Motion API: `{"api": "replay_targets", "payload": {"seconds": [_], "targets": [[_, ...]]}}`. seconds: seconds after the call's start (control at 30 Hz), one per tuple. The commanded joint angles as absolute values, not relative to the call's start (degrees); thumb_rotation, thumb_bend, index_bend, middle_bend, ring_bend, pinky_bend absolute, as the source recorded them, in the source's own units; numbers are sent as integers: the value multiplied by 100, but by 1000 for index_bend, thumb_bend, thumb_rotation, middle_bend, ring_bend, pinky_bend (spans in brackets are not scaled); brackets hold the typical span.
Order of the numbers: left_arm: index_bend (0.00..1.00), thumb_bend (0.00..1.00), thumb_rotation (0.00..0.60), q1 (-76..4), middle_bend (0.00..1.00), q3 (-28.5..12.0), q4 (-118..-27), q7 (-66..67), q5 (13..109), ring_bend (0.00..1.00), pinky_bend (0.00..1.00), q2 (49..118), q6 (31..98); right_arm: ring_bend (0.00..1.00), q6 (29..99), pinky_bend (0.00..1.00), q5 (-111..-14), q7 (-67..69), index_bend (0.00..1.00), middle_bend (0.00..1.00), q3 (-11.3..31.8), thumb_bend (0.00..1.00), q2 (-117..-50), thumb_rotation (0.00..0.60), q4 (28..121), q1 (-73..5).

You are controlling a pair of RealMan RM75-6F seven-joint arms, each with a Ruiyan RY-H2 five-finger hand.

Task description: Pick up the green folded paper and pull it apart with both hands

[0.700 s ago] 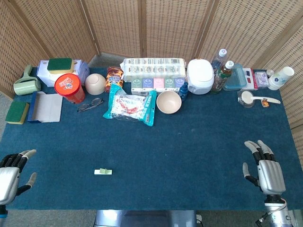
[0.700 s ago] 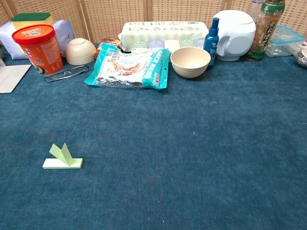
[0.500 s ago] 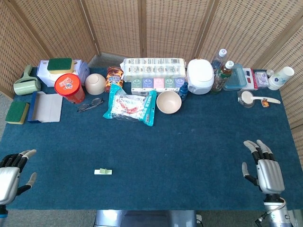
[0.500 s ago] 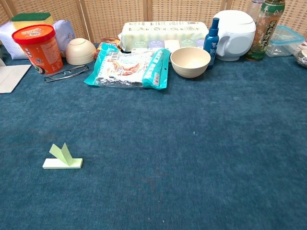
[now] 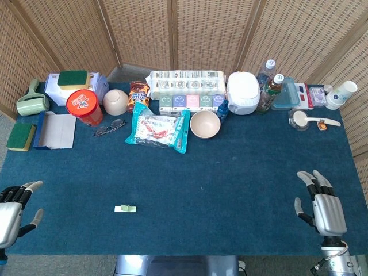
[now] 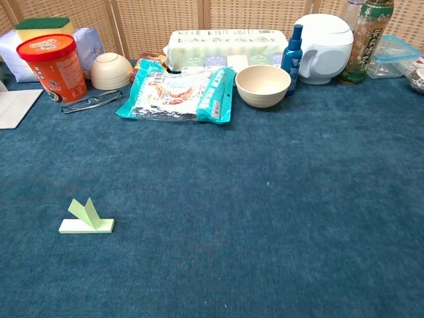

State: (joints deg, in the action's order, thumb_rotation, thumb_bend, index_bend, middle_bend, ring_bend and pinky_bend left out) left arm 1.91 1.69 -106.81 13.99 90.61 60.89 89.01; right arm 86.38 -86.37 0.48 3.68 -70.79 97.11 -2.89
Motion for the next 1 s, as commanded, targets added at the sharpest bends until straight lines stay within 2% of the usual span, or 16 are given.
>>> {"api": "replay_targets", "payload": {"seconds": [0.03,0.3,0.4,0.5,0.57,0.67,0.77,0.83,1.0], "targets": [[193,346,600,174,234,177,-10691,1358,9065,234,169,6066,8871,61,8640,114,-8632,51,152,202,367,531,-7072,600,9715,-285],[196,346,600,80,251,187,-10742,1374,9114,282,181,6015,8736,60,8602,114,-8653,59,152,202,313,531,-7089,600,9700,-278],[215,346,600,12,303,177,-10740,1417,9102,344,294,6020,8631,61,8623,114,-8655,78,152,202,295,531,-7104,600,9677,-253],[238,346,600,-80,457,144,-10706,1508,9098,523,565,6015,8521,61,8647,114,-8658,100,152,202,283,531,-7105,600,9663,-231],[249,346,600,-141,624,134,-10677,1598,9141,687,751,6004,8461,61,8649,114,-8657,111,152,202,276,531,-7107,600,9659,-223],[278,342,600,-227,849,131,-10639,1617,9211,883,895,5994,8372,61,8653,114,-8664,115,152,202,275,532,-7110,600,9656,-220],[297,333,600,-313,961,139,-10623,1590,9231,986,989,5969,8240,61,8644,114,-8667,111,152,202,268,531,-7112,600,9657,-221],[306,330,600,-363,992,142,-10611,1582,9231,1000,1000,5959,8162,61,8634,114,-8662,106,152,202,267,531,-7115,600,9656,-223],[317,333,600,-516,1000,190,-10630,1665,9198,1000,1000,5896,7851,61,8616,114,-8647,92,152,202,273,532,-7132,600,9656,-230]]}}
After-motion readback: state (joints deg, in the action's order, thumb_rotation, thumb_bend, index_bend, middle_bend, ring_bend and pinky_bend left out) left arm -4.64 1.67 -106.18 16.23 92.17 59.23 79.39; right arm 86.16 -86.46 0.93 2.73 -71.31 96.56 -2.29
